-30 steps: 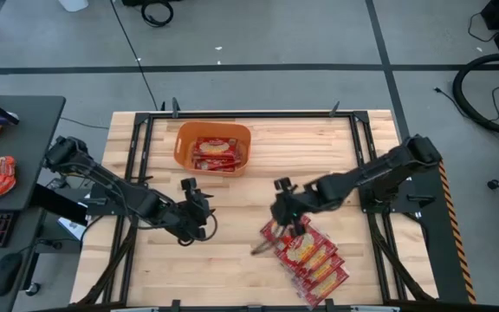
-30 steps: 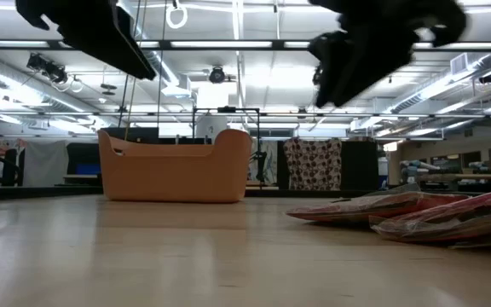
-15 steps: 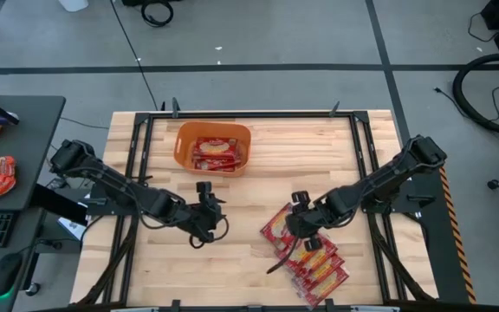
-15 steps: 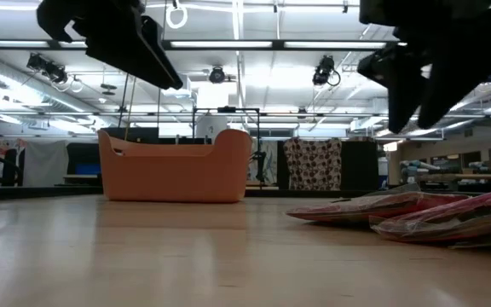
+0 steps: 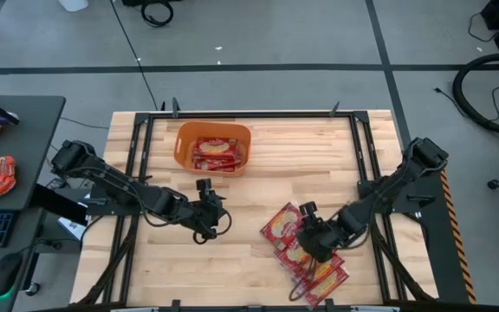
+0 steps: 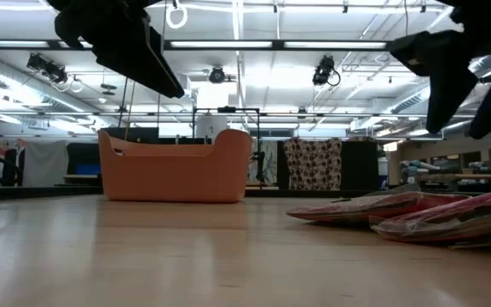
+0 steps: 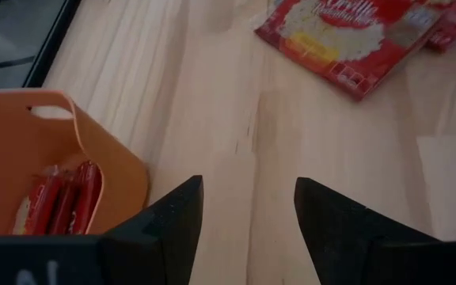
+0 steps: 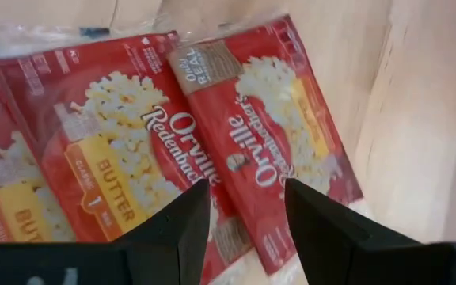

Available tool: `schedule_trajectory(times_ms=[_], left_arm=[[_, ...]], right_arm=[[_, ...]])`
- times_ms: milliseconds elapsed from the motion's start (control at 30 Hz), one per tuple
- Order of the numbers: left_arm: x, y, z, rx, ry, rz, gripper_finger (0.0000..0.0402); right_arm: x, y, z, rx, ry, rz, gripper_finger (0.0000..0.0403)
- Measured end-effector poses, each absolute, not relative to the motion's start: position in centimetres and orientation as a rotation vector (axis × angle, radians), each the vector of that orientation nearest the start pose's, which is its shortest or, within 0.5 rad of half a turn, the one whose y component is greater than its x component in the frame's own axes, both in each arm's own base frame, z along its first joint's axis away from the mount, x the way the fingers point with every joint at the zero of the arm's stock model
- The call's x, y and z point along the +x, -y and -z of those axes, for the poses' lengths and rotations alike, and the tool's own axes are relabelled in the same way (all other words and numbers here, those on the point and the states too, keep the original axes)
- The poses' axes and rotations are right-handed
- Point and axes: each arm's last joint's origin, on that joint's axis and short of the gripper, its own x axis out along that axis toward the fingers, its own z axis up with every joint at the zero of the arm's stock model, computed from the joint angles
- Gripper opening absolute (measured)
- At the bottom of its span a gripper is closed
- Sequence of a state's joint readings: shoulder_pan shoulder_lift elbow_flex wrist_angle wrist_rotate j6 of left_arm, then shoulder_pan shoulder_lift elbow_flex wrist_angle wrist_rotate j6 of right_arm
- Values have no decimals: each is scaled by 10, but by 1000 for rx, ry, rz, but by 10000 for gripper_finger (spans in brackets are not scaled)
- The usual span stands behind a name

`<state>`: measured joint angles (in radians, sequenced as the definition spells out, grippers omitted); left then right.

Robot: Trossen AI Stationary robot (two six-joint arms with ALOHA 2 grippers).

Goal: Sort popcorn bags into baskets
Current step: Put the popcorn bag into the orange bin

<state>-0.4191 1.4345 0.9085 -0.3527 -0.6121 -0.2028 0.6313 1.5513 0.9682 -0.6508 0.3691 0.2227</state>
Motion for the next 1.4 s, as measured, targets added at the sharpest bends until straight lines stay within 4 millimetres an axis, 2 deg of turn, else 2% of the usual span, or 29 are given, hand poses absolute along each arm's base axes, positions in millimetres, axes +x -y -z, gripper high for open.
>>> schedule_trajectory(times_ms=[133, 367, 600, 967, 1100, 1300, 1400], left_arm=[[269, 96, -224, 229, -733, -271, 203], [270, 94, -225, 227, -732, -279, 203], [270, 94, -225, 228, -732, -278, 203], [270, 94, -225, 227, -732, -278, 203], [270, 94, -225, 226, -732, -279, 203], [270, 94, -225, 226, -732, -279, 203], [270, 94, -225, 226, -731, -278, 203]], right_arm=[[232, -163, -177, -412, -1004, -131, 169], [229, -153, -156, -407, -963, -124, 163], [229, -147, -141, -380, -872, -155, 149], [218, -137, -122, -369, -876, -163, 132], [218, -132, -120, -356, -871, -149, 102], [223, -125, -120, -331, -877, -123, 14], [228, -125, -124, -302, -864, -110, 10]])
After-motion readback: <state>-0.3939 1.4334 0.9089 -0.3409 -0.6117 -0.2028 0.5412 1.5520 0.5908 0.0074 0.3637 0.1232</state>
